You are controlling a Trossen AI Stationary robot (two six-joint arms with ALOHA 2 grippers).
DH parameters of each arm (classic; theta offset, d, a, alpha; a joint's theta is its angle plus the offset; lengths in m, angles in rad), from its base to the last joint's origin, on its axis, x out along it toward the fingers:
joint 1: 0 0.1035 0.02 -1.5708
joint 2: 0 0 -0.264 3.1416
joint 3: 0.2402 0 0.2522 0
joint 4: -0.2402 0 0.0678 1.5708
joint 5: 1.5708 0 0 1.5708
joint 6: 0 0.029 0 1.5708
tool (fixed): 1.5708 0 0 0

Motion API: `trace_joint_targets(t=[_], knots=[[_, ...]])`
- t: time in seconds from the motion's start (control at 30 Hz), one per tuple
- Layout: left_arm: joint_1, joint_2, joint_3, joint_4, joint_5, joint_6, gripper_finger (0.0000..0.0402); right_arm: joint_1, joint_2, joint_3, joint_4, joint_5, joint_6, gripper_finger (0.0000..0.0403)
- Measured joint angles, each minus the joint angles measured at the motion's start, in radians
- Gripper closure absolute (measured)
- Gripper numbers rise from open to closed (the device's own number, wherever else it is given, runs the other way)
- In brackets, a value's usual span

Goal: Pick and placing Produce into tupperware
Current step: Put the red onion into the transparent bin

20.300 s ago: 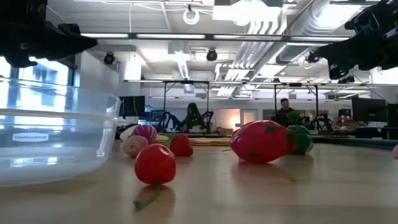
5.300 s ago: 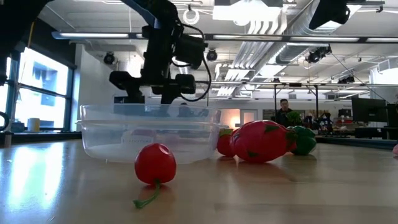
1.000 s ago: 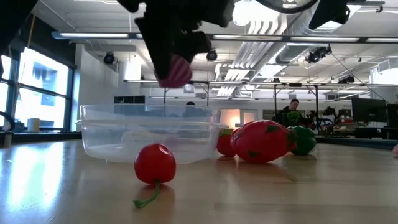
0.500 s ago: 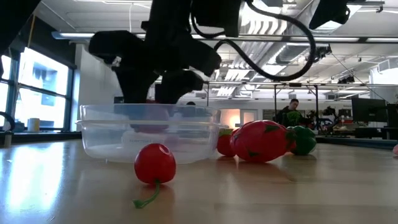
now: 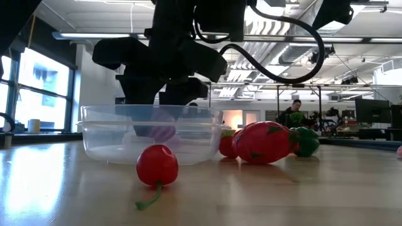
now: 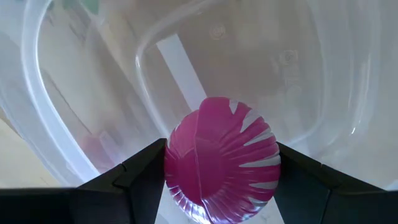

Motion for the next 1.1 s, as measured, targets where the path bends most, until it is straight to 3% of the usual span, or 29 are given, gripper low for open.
trace_joint_targets(t=[1.1], knots=[[0.0, 0.0, 0.0, -0.024, 0.03, -0.045, 0.0162, 0.0, 0.0, 0.0, 0.0, 0.0, 0.0, 0.0384]])
